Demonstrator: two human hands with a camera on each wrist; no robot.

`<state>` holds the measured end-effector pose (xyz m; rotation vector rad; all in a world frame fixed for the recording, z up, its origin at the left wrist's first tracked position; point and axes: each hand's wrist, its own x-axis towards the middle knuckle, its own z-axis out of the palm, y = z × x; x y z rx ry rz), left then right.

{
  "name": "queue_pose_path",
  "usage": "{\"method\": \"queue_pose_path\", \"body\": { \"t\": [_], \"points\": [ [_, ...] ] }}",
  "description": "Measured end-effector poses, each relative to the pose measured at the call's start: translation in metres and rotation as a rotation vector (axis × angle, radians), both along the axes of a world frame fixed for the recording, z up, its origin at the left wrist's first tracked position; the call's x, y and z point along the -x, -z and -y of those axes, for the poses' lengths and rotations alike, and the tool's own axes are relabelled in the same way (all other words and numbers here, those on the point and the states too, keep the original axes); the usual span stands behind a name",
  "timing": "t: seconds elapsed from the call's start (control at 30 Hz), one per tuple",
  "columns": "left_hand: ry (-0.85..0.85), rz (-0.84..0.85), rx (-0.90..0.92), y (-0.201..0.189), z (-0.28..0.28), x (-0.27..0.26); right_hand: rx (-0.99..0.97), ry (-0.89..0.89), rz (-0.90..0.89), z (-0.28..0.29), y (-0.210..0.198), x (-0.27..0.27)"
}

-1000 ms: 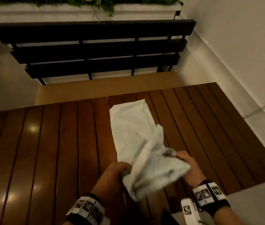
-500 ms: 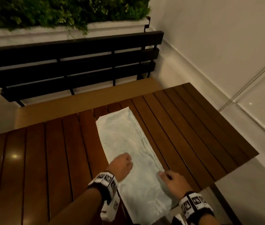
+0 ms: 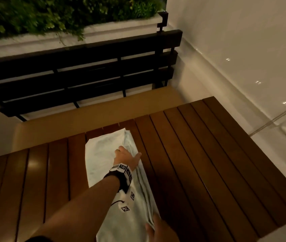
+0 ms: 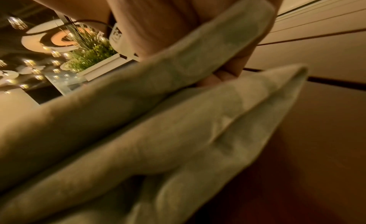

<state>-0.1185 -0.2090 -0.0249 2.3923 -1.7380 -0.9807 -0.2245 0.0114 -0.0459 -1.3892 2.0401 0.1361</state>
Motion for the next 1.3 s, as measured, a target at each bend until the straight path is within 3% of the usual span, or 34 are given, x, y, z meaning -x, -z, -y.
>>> {"method": "queue_pose_path", "body": {
  "t": [0.17,0.27,0.53,0.6,0.67,0.8,1.03,1.13,1.23,1.3],
  "points": [
    [-0.032,0.092,0.026,0.001,0.049,0.011,0.059,-0.025,-0.03,0.052,-0.016,0.018],
    [-0.025,0.073,0.05,0.001,0.065,0.008,0.033,-0.053,0.118,0.059,-0.02,0.021],
    [-0.311,-0.463,0.186,-0.019,0.043,-0.076,0.125,-0.113,0.266,0.053,-0.058,0.021],
    [-0.378,-0.556,0.213,-0.035,0.028,-0.113,0.314,-0.24,0.198,0.049,-0.069,0.004],
    [-0.383,-0.528,0.246,-0.052,0.012,-0.154,0.369,-0.301,0.248,0.045,-0.095,-0.028],
    [-0.341,-0.404,0.263,-0.063,-0.011,-0.239,0.206,-0.424,0.438,0.024,-0.114,-0.11],
    [-0.448,-0.378,0.109,-0.04,-0.037,-0.336,0.066,-0.488,0.44,0.0,-0.081,-0.228],
    [-0.37,-0.298,0.105,-0.032,-0.051,-0.328,-0.016,-0.508,0.369,-0.005,-0.067,-0.231],
    [-0.248,-0.454,0.104,-0.034,-0.074,-0.29,0.035,-0.363,0.302,-0.008,-0.058,-0.197],
    [-0.195,-0.457,0.078,-0.033,-0.083,-0.259,0.093,-0.222,0.249,-0.007,-0.055,-0.167]
  ]
}}
